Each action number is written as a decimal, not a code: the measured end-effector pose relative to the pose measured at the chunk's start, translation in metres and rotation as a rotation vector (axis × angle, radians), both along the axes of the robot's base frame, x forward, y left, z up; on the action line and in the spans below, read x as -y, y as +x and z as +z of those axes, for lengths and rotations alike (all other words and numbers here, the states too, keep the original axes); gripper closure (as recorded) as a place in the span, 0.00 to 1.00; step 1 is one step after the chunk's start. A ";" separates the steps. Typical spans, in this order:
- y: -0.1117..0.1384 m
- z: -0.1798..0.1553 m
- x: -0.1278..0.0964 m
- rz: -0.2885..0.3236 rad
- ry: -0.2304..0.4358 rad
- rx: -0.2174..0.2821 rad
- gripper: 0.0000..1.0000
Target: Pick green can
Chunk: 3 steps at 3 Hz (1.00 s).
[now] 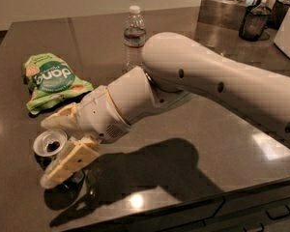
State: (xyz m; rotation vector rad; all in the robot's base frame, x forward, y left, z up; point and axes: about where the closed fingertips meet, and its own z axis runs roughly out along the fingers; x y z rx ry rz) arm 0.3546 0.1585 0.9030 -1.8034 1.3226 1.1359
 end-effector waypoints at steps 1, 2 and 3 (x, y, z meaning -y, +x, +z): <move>-0.004 0.005 -0.005 0.008 0.020 -0.013 0.49; 0.002 0.017 0.002 -0.019 0.064 -0.038 0.72; 0.013 0.043 0.017 -0.050 0.110 -0.026 0.95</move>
Offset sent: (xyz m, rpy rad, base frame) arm 0.0152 -0.0159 0.0317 0.1299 0.0833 -0.0666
